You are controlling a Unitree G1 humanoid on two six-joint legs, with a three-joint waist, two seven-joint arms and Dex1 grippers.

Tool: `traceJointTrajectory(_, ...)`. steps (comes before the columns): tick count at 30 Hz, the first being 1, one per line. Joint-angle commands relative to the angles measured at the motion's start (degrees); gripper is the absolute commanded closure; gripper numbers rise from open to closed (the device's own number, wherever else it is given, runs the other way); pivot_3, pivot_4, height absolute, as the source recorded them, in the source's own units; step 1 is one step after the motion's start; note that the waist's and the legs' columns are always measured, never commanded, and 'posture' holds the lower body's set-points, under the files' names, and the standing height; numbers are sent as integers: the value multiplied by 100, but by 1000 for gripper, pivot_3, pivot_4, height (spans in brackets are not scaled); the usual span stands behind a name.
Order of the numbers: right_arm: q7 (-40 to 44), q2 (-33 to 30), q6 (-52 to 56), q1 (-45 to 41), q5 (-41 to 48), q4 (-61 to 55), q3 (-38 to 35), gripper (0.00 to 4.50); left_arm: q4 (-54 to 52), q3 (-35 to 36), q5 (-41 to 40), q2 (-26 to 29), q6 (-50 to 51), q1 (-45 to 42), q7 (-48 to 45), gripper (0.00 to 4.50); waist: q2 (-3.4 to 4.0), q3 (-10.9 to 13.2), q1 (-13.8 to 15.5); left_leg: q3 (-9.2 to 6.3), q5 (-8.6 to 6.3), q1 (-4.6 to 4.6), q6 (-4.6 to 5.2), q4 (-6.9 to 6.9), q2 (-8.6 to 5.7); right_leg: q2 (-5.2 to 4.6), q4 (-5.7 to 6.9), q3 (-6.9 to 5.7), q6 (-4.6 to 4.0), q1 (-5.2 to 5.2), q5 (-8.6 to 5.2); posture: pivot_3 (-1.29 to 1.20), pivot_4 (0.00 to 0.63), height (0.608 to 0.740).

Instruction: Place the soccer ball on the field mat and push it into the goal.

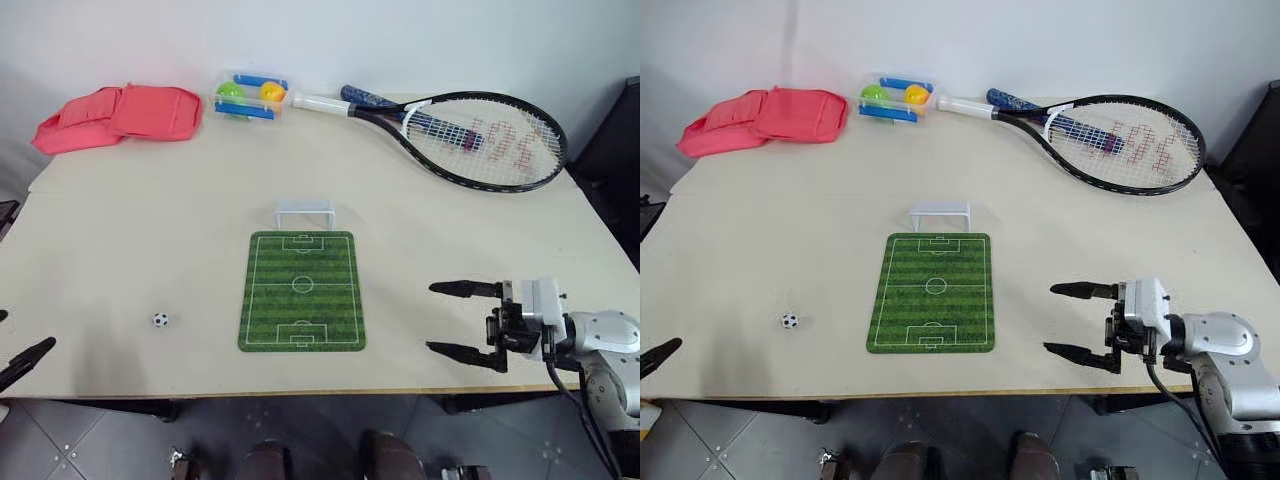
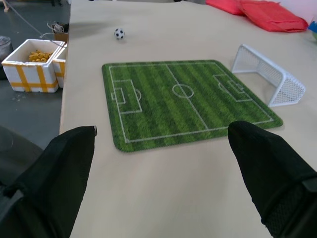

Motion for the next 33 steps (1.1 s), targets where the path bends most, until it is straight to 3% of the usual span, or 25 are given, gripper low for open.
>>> traceJointTrajectory(1, 181, 98, -304, 79, 10, -49, -19, 0, -192, -133, 14, -82, -29, -104, 4, 17, -2, 0, 0, 4, 0, 0, 0, 0, 0, 0, 3, 4, 0, -5, 0, 0, 150, 740)
traceJointTrajectory(5, 158, 319, -254, 71, 220, -259, 71, 0, -244, -322, -42, -141, 147, -180, -121, 17, -15, -4, -3, 37, 1, -1, 0, 1, 0, 0, 30, 39, 0, -34, 1, 0, 150, 740)
traceJointTrajectory(9, 3, 1195, -175, -94, 1075, -964, 271, 0, -313, -611, -172, -290, 74, -390, -628, 17, -15, -4, -34, 53, 0, 10, -2, 2, 8, 6, 44, 54, -3, -42, 2, 0, 150, 740)
traceJointTrajectory(15, -152, 1766, -131, -304, 1017, -1126, 648, 0, -696, -1079, -152, -619, 252, -832, -616, 17, -32, -14, 12, 58, -2, 8, 0, 8, 8, 7, 51, 65, -4, -48, 3, 0, 150, 740)
traceJointTrajectory(31, -503, 1761, -40, -121, 674, -1379, 711, 0, -1251, -2111, 92, -1127, 1044, -1316, -273, 17, -34, -15, 8, 63, -2, 8, -1, 15, 7, 9, 62, 73, -4, -53, 3, 0, 150, 740)
traceJointTrajectory(33, -562, 1736, -35, -72, 661, -1429, 689, 0, -1176, -2116, 111, -1112, 1035, -1324, -280, 603, -34, -16, 5, 64, -2, 10, 0, 16, 6, 9, 64, 77, -4, -53, 3, 0, 150, 740)
